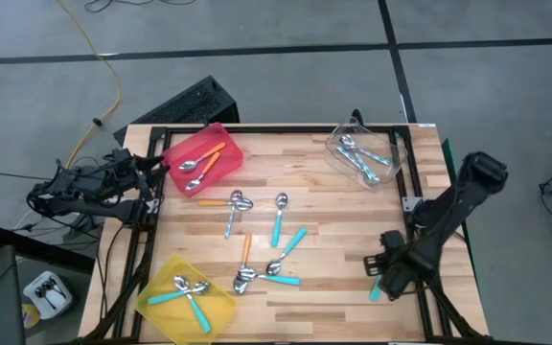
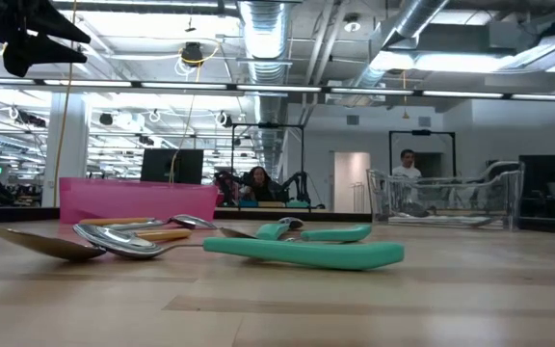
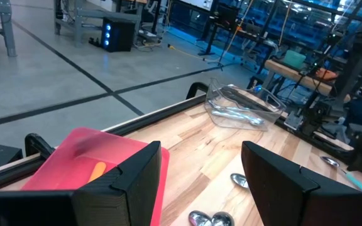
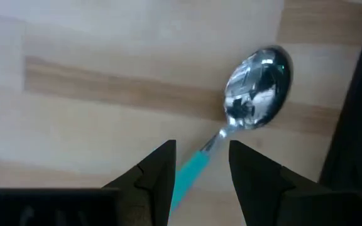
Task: Sort silverware by color (type)
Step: Put the light blue spoon into the yellow bin
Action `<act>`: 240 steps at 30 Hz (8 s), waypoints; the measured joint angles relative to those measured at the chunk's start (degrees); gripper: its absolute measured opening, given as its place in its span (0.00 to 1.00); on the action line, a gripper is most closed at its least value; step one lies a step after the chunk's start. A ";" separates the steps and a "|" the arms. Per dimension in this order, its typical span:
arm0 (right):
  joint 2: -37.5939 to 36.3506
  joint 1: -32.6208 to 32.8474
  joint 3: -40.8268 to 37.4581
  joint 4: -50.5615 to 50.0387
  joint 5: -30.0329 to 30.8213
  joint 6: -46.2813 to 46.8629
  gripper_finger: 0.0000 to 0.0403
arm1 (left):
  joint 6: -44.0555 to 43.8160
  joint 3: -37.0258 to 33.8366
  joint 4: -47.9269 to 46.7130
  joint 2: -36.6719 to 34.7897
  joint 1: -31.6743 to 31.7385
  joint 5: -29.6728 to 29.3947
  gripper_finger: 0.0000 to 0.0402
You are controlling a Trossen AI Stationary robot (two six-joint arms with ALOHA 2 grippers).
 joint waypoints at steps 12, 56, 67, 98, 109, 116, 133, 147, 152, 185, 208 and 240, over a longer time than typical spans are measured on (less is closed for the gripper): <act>9.37 -1.21 0.15 3.95 -6.97 -0.08 0.42 | 0.00 0.00 0.01 0.00 -0.02 0.00 0.51; 13.43 -22.63 19.89 15.70 1.66 -66.60 0.28 | 0.00 0.00 -0.02 0.00 -0.01 -0.46 0.51; 13.36 -15.73 25.88 -16.41 -0.15 -51.04 0.28 | 0.00 0.00 -0.02 0.00 0.00 -0.46 0.51; -4.68 -6.45 9.23 -8.59 7.87 -24.83 0.55 | 0.00 0.00 -0.01 0.00 -0.02 -0.44 0.51; -2.71 -11.15 4.37 -1.30 4.73 -30.48 0.54 | 0.00 0.00 -0.03 0.00 -0.01 -0.44 0.51; -2.69 -14.17 0.69 8.55 4.53 -34.15 0.54 | 0.00 0.00 -0.03 0.00 -0.02 -0.44 0.51; -0.13 -15.34 -2.12 14.83 5.99 -33.67 0.54 | 0.00 0.00 -0.03 0.00 -0.02 -0.42 0.51; 7.93 -17.59 -1.62 17.07 1.05 -36.73 0.50 | 0.00 0.00 -0.03 -0.02 -0.02 -0.42 0.51; 8.44 -18.58 -1.60 17.20 0.71 -38.51 0.33 | 0.00 0.00 0.00 -0.02 0.00 -0.44 0.51; 9.22 -32.39 1.94 81.06 26.72 -90.91 0.04 | 0.00 0.00 -0.03 -0.02 -0.02 -0.44 0.51; 34.23 -40.08 27.23 103.74 -7.61 -105.79 0.04 | -0.36 0.01 -0.24 0.00 -0.02 -0.49 0.51; 36.72 -38.13 34.49 103.57 -10.55 -108.37 0.05 | -1.07 0.00 -0.60 -0.02 -0.02 -1.73 0.51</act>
